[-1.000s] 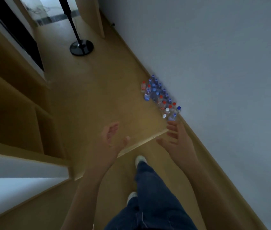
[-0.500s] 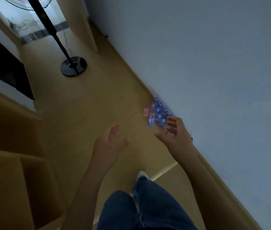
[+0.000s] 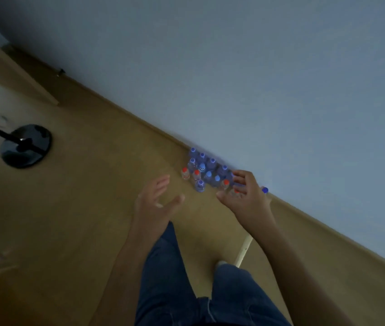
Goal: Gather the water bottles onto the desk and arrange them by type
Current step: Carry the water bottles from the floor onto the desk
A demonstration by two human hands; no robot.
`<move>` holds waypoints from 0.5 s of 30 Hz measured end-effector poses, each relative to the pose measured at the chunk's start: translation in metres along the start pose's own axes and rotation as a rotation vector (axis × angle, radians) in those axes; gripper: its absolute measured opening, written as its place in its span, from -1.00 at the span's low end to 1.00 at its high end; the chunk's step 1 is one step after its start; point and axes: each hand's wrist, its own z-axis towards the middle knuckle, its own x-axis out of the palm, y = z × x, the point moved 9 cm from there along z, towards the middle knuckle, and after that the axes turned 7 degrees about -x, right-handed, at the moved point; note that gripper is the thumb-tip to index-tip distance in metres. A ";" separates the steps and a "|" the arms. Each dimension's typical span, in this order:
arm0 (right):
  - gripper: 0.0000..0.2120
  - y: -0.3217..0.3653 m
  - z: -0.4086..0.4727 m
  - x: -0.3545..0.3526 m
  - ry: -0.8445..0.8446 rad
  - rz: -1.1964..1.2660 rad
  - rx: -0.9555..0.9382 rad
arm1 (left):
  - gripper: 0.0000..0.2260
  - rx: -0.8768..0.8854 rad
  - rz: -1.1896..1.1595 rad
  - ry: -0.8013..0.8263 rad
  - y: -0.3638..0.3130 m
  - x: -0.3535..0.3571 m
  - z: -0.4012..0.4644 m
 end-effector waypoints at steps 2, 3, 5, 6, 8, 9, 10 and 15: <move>-0.39 0.004 0.020 0.019 -0.078 0.037 0.065 | -0.56 0.033 0.061 0.088 -0.011 -0.013 0.041; -0.38 0.005 0.028 0.027 -0.127 0.052 0.102 | -0.57 0.047 0.105 0.141 -0.016 -0.019 0.060; -0.38 0.008 0.040 0.044 -0.212 0.082 0.174 | -0.57 0.074 0.198 0.238 -0.027 -0.029 0.094; -0.39 0.009 0.044 0.053 -0.240 0.095 0.203 | -0.57 0.087 0.230 0.273 -0.033 -0.034 0.110; -0.40 0.011 0.053 0.070 -0.281 0.117 0.253 | -0.58 0.105 0.265 0.328 -0.041 -0.042 0.138; -0.40 0.012 0.056 0.077 -0.300 0.122 0.273 | -0.58 0.109 0.272 0.350 -0.042 -0.044 0.150; -0.40 0.012 0.061 0.083 -0.320 0.122 0.286 | -0.59 0.111 0.276 0.372 -0.042 -0.046 0.162; -0.42 -0.011 0.085 0.109 -0.405 0.161 0.355 | -0.60 0.056 0.263 0.429 -0.014 -0.036 0.218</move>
